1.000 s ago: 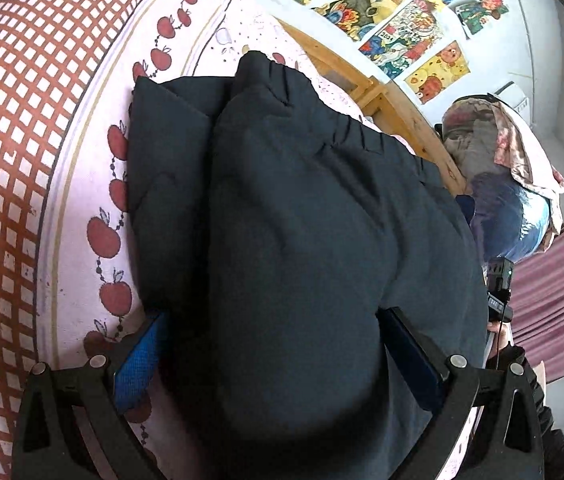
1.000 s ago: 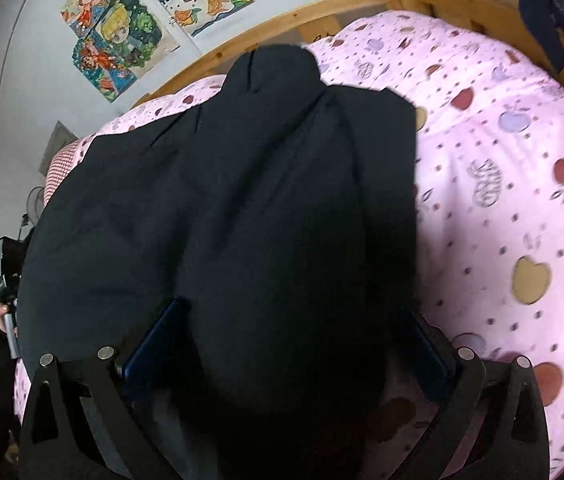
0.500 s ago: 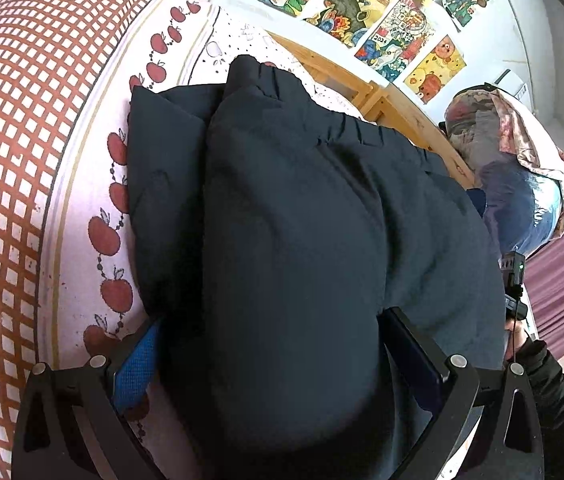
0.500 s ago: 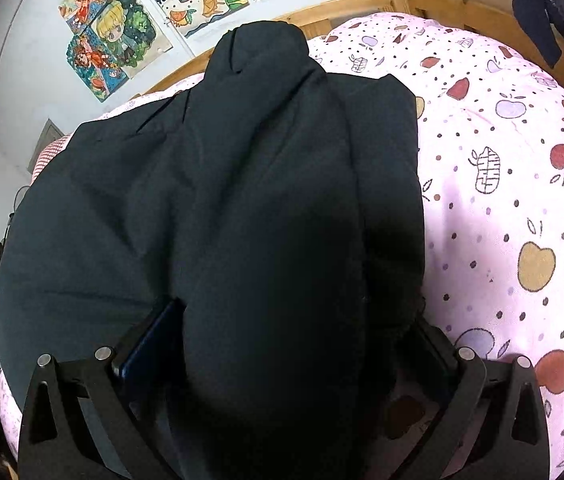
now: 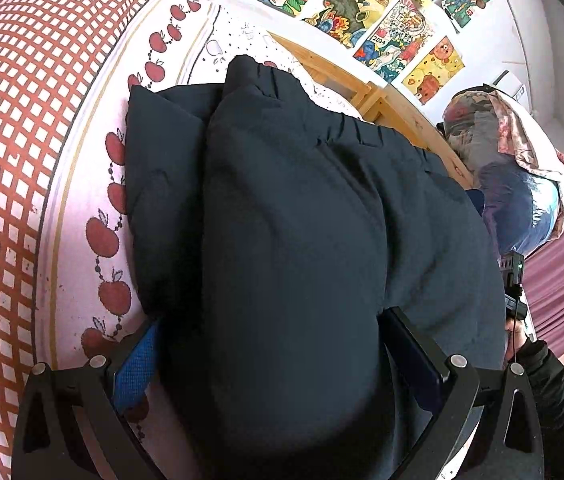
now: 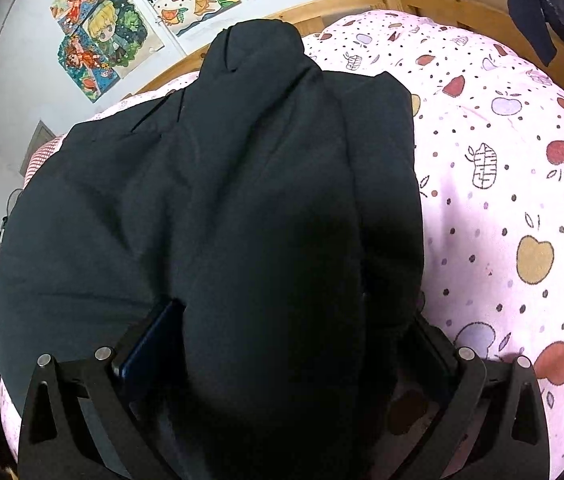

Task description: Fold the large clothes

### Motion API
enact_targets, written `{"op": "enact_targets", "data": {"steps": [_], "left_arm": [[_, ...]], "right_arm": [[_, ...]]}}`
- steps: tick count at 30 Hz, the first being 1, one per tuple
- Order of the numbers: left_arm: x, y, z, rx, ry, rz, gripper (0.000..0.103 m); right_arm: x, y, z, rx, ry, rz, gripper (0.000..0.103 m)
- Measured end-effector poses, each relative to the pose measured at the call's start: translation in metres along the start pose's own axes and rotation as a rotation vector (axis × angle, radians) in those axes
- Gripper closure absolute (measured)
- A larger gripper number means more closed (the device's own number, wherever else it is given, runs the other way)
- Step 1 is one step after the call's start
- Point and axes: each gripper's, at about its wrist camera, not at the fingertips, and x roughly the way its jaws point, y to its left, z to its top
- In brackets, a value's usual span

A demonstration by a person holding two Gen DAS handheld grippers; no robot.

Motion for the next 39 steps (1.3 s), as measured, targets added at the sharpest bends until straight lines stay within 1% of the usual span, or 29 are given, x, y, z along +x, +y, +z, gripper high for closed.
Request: {"op": "enact_targets", "data": {"steps": [11,16,19,22,23,26,29,31,33,34,36,37,38,39], "left_arm": [[-0.001,0.001,0.003,0.004,0.001,-0.014,0.000],[-0.003,0.002,0.003,0.011,-0.002,-0.020,0.002],[-0.006,0.002,0.003,0.011,-0.011,-0.032,0.007],[-0.009,0.002,0.003,0.013,-0.018,-0.042,0.015],[-0.009,0.001,0.003,0.015,-0.019,-0.046,0.019],[-0.012,-0.001,0.003,0.022,-0.018,-0.058,0.029],[-0.016,-0.005,0.005,0.030,-0.020,-0.089,0.038],[-0.020,-0.006,0.006,0.023,-0.023,-0.102,0.045],[-0.023,-0.008,0.007,0.002,-0.032,-0.109,0.055],[-0.025,-0.009,0.007,-0.013,-0.037,-0.109,0.057],[-0.028,-0.012,0.006,-0.029,-0.042,-0.089,0.062],[-0.030,-0.015,0.005,-0.037,-0.043,-0.072,0.064],[-0.031,-0.018,0.005,-0.047,-0.044,-0.057,0.066],[-0.033,-0.023,0.006,-0.057,-0.045,-0.036,0.069]], "right_arm": [[0.000,0.011,0.002,0.054,0.023,-0.045,0.001],[0.001,0.016,0.001,0.083,0.019,-0.046,0.007],[0.004,0.016,-0.001,0.102,0.015,-0.048,0.009],[0.006,0.016,-0.002,0.125,0.012,-0.051,0.009],[0.007,0.015,-0.002,0.140,0.012,-0.047,0.009],[0.008,0.014,-0.004,0.182,0.010,-0.018,0.009],[0.008,0.020,-0.005,0.187,0.001,0.012,0.010],[0.007,0.024,-0.006,0.178,-0.008,0.009,0.018],[0.004,0.027,-0.007,0.177,-0.020,0.006,0.031],[0.002,0.027,-0.007,0.176,-0.023,0.005,0.036],[-0.003,0.031,-0.006,0.174,-0.033,-0.005,0.057],[-0.006,0.033,-0.004,0.173,-0.038,-0.008,0.062],[-0.008,0.036,-0.002,0.171,-0.041,-0.010,0.071],[-0.009,0.041,0.002,0.166,-0.042,-0.014,0.076]]}}
